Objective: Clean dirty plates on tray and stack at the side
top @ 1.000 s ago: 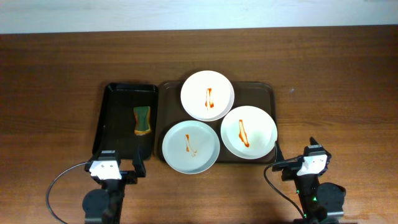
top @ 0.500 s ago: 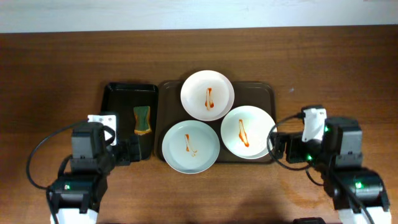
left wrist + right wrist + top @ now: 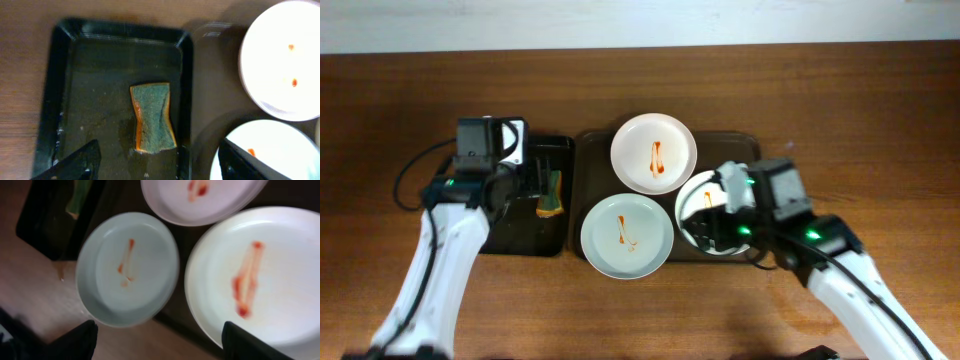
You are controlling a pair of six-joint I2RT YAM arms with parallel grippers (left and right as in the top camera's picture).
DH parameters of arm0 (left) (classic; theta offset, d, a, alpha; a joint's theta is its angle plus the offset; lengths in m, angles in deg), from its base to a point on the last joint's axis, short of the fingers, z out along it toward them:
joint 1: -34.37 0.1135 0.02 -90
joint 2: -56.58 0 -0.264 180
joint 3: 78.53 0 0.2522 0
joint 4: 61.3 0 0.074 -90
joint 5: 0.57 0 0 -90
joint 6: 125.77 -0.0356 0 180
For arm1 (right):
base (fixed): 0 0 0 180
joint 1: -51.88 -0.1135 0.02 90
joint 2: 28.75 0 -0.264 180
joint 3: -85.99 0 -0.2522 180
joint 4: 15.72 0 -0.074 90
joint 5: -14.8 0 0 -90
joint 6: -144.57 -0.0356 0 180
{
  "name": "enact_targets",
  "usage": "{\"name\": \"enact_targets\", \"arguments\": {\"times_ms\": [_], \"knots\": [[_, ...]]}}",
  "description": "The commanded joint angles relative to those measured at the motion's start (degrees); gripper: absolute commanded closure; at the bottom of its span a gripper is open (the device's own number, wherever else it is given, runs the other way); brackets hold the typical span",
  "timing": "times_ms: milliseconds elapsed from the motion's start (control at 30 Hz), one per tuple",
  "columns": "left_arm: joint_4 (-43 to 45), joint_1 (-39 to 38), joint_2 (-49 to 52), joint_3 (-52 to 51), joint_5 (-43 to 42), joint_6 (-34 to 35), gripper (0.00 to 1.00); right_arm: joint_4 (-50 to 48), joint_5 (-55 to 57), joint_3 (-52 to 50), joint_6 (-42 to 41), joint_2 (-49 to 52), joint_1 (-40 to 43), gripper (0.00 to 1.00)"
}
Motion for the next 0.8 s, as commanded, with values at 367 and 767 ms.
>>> {"name": "enact_targets", "arguments": {"times_ms": [367,767], "knots": [[5.07,-5.2,18.27,0.72,6.97,-0.46,0.37,-9.09,4.61,0.98,-14.99,16.28,-7.58,0.34],[7.19,-5.29,22.32,0.7,8.02,-0.46,0.74,-8.7,4.63,0.98,-14.97,16.28,-7.58,0.35]]}}
